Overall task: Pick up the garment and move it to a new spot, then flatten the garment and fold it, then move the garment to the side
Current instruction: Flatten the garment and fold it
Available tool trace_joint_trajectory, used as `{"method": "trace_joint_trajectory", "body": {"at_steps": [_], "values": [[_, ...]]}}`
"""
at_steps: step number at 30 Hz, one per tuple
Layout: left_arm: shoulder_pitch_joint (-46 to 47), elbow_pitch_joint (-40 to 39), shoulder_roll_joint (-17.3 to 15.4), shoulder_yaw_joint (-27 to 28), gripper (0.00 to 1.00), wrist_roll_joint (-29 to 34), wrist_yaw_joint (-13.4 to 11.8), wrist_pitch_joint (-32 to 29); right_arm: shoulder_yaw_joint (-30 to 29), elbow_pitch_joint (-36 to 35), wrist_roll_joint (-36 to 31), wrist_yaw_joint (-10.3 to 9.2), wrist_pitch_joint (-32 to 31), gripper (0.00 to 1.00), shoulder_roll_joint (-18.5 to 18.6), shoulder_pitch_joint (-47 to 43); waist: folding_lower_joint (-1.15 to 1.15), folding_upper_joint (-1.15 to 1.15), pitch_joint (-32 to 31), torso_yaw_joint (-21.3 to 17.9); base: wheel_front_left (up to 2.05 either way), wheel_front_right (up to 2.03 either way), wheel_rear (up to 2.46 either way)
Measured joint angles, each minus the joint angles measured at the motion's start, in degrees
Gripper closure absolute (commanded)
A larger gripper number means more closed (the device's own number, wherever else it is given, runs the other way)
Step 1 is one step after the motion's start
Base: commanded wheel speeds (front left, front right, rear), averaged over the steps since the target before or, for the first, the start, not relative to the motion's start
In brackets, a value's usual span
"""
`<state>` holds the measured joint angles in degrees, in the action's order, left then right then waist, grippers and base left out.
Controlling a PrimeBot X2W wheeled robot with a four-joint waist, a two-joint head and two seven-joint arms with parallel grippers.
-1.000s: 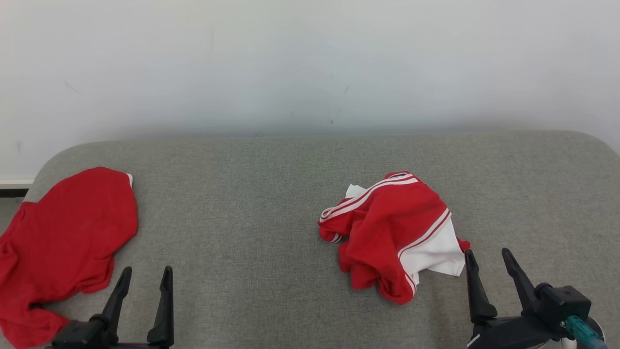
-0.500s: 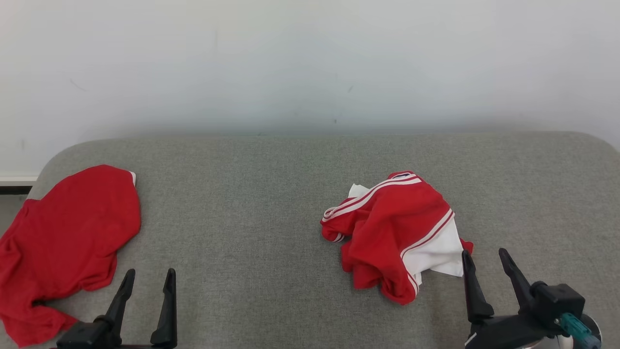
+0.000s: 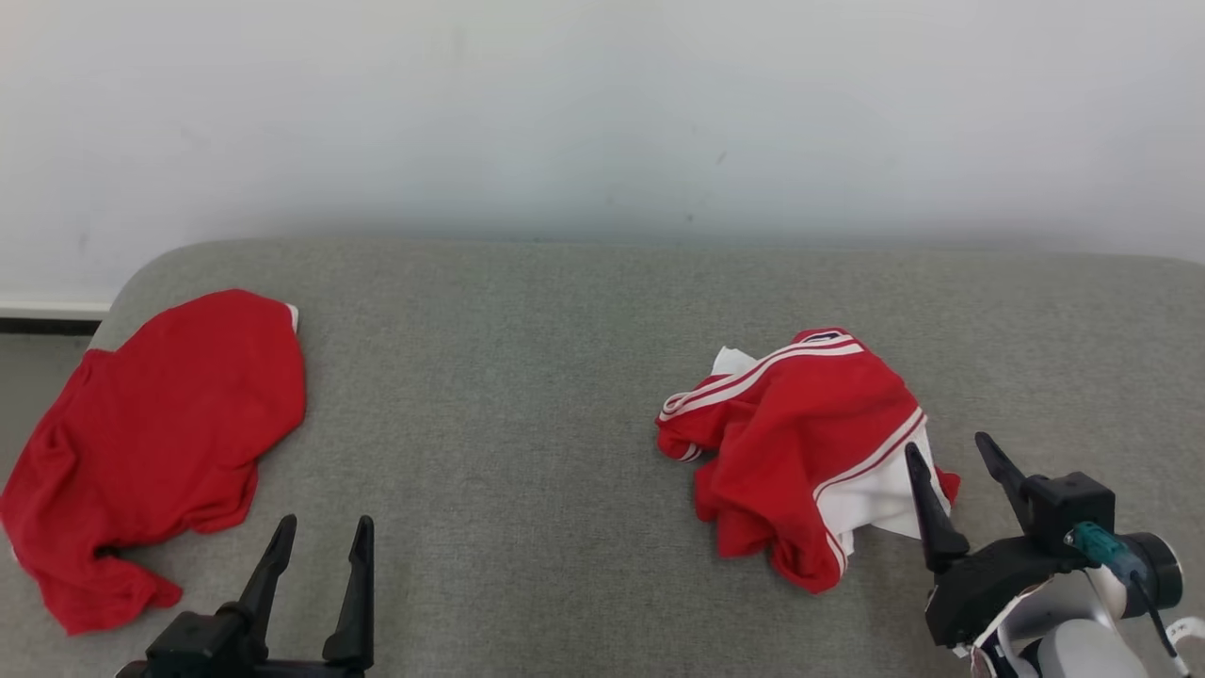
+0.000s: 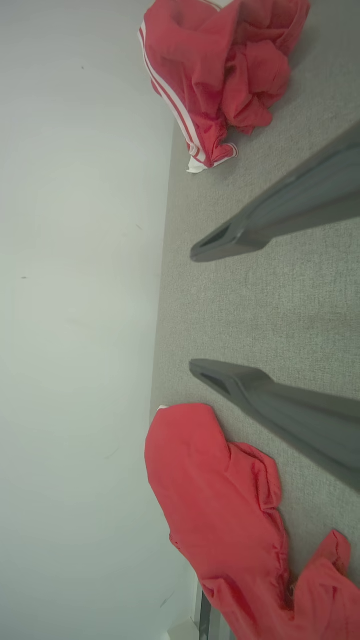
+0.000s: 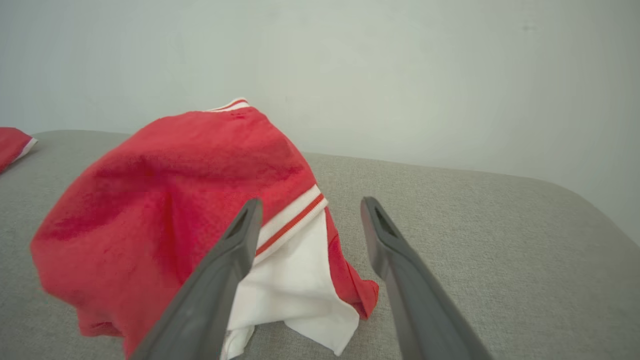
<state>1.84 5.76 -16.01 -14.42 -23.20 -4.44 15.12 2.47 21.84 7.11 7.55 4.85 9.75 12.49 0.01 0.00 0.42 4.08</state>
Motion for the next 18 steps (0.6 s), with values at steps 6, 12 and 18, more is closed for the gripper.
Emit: {"method": "trace_joint_trajectory", "body": {"at_steps": [6,12,18], "values": [[1.0,0.8,0.6,0.0,0.0,0.4,0.5,0.0,0.6,9.2,1.1,0.0,1.3,0.0,2.6,3.5,0.0,0.0,1.6,2.2,0.0,0.0,0.0],[1.6,1.6,1.1,0.2,0.0,0.7,1.0,0.0,3.0,18.2,3.3,0.0,3.2,0.0,3.5,6.4,0.0,0.0,2.9,4.2,0.0,0.0,0.0],[1.7,2.4,1.6,0.5,0.0,1.4,1.4,0.0,6.7,22.7,6.6,0.0,6.7,1.0,3.4,8.9,0.0,0.0,2.6,4.3,0.0,0.0,0.0]]}}
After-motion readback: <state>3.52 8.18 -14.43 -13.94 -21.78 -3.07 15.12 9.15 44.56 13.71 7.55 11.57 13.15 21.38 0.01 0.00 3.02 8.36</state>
